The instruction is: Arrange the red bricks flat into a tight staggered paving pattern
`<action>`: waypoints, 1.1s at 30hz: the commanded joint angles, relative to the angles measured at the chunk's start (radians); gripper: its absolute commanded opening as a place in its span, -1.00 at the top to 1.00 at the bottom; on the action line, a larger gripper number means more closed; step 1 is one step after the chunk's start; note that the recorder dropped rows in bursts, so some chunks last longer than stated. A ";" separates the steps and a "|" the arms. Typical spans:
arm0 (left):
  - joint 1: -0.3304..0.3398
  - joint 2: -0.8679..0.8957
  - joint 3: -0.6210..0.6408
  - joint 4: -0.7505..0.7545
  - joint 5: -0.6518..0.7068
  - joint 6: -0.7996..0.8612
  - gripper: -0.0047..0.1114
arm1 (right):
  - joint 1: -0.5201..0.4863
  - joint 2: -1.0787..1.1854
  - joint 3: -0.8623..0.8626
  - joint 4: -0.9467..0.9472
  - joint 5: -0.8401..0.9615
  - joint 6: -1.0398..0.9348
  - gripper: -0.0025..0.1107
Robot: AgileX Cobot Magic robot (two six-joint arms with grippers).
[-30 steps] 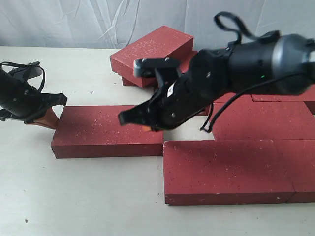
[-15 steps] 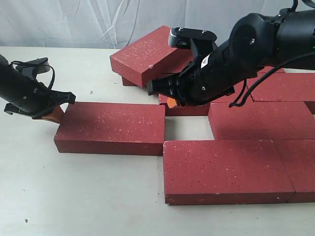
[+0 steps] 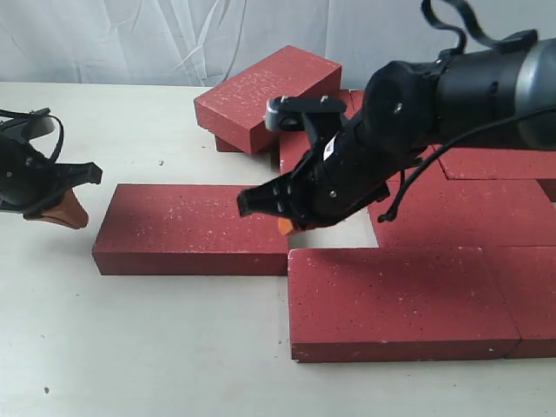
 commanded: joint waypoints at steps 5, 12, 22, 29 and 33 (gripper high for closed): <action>0.002 -0.001 -0.001 0.021 0.051 -0.001 0.92 | 0.060 0.096 -0.005 -0.001 -0.018 -0.008 0.97; -0.049 -0.001 -0.001 0.037 0.045 0.004 0.92 | 0.060 0.145 -0.005 0.000 -0.077 -0.008 0.97; -0.057 -0.001 -0.001 0.037 0.036 0.004 0.92 | 0.058 0.146 -0.005 -0.013 -0.104 -0.008 0.97; -0.057 -0.001 -0.001 0.039 0.032 0.004 0.92 | 0.058 0.121 -0.005 0.025 -0.023 -0.008 0.97; -0.057 -0.001 -0.001 0.043 0.015 0.004 0.92 | 0.055 0.050 -0.005 -0.021 -0.016 -0.008 0.97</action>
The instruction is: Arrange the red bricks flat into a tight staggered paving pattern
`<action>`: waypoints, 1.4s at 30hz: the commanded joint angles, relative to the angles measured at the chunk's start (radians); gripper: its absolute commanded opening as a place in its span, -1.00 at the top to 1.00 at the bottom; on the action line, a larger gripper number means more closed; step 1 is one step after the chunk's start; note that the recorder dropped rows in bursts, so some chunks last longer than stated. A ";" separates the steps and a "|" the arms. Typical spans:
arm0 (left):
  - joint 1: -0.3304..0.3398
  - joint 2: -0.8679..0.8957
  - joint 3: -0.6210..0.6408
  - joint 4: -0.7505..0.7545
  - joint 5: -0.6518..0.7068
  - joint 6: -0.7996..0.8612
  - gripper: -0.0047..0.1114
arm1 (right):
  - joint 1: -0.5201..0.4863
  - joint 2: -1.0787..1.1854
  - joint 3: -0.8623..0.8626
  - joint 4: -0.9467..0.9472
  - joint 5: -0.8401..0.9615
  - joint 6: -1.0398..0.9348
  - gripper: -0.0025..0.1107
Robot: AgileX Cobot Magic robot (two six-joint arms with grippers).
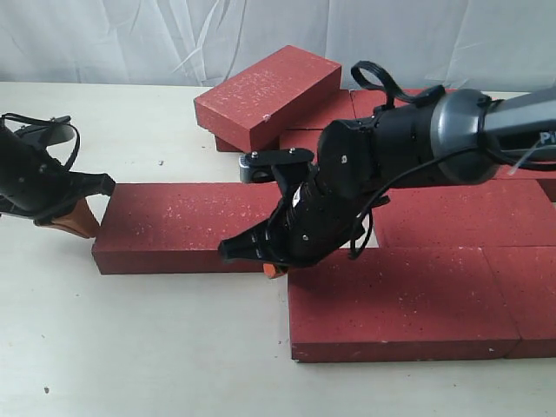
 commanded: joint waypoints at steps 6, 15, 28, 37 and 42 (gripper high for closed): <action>-0.006 -0.001 -0.001 -0.001 -0.024 0.000 0.92 | -0.059 -0.164 -0.005 -0.066 -0.022 0.001 0.97; -0.006 -0.001 -0.001 -0.006 -0.033 0.000 0.92 | -0.134 -0.184 -0.005 -0.064 -0.022 0.003 0.97; -0.006 0.017 -0.001 -0.166 0.004 0.134 0.92 | -0.134 -0.184 -0.005 -0.064 -0.026 0.003 0.97; -0.009 0.017 -0.001 -0.184 0.012 0.134 0.92 | -0.134 -0.184 -0.005 -0.064 -0.026 0.003 0.97; -0.052 0.017 -0.001 -0.181 -0.006 0.134 0.92 | -0.134 -0.184 -0.005 -0.064 -0.026 0.003 0.97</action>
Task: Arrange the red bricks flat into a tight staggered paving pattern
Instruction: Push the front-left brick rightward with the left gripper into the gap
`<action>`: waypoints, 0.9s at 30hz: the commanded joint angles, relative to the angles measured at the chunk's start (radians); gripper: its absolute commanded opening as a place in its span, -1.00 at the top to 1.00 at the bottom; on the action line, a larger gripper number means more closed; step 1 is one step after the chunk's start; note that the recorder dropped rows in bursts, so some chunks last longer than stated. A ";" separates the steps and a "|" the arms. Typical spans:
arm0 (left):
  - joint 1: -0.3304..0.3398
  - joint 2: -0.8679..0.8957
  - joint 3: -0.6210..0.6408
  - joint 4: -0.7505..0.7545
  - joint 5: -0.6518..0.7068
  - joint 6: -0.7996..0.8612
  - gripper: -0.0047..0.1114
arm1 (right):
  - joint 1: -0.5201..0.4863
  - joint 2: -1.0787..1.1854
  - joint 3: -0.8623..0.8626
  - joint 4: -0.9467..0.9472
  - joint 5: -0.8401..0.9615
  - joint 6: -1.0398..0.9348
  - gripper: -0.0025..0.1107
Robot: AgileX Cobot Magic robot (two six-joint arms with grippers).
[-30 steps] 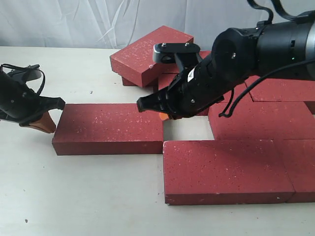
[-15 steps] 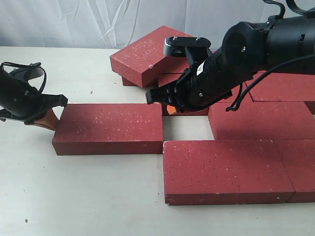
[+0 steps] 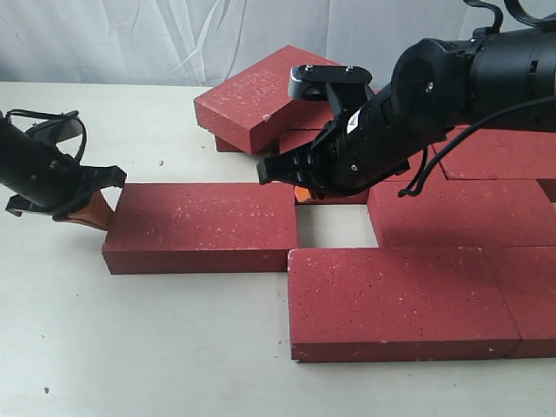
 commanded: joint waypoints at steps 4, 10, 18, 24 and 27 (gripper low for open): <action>-0.080 -0.001 -0.001 -0.017 -0.027 0.004 0.92 | -0.005 -0.009 -0.005 -0.007 -0.005 0.000 0.97; -0.104 -0.001 -0.001 -0.027 -0.037 0.004 0.92 | -0.005 -0.009 -0.005 -0.007 -0.002 0.000 0.97; -0.136 -0.001 -0.001 -0.066 -0.054 0.037 0.92 | -0.005 -0.009 -0.005 -0.007 -0.002 0.000 0.97; -0.168 -0.001 -0.001 -0.085 -0.070 0.046 0.92 | -0.005 -0.009 -0.005 -0.007 -0.007 0.000 0.97; -0.185 -0.001 -0.001 -0.087 -0.090 0.046 0.92 | -0.005 -0.009 -0.005 -0.007 -0.009 0.000 0.97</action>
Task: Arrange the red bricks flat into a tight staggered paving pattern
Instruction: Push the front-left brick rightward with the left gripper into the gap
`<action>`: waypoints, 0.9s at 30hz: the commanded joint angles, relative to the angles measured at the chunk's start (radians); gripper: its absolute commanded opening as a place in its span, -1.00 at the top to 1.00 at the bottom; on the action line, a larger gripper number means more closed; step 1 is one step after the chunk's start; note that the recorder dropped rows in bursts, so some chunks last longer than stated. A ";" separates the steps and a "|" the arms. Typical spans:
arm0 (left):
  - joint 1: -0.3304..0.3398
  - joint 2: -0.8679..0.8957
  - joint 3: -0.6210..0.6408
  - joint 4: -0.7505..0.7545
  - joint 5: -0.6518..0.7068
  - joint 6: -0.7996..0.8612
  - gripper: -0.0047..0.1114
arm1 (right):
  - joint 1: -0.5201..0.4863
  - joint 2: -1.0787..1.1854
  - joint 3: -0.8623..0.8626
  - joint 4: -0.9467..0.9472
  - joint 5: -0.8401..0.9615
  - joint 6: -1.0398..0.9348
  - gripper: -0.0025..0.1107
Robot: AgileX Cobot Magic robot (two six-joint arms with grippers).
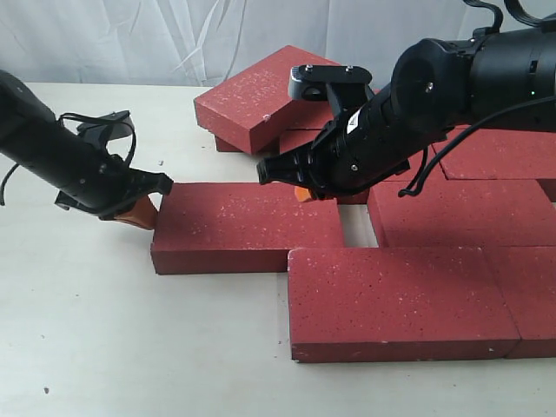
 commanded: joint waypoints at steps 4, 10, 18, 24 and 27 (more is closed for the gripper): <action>-0.051 -0.002 -0.001 -0.032 -0.034 0.007 0.92 | -0.005 -0.009 -0.005 -0.013 -0.012 -0.003 0.97; -0.089 -0.002 -0.001 -0.054 -0.040 0.009 0.92 | -0.005 -0.009 -0.005 -0.023 -0.012 -0.003 0.97; -0.134 -0.002 -0.001 -0.054 -0.071 0.015 0.92 | -0.005 -0.009 -0.005 -0.024 -0.010 -0.003 0.97; -0.181 -0.002 -0.001 -0.089 -0.093 0.048 0.92 | -0.005 -0.009 -0.005 -0.027 -0.006 -0.003 0.97; -0.190 -0.002 -0.001 -0.113 -0.093 0.059 0.92 | -0.005 -0.009 -0.005 -0.027 -0.004 -0.003 0.97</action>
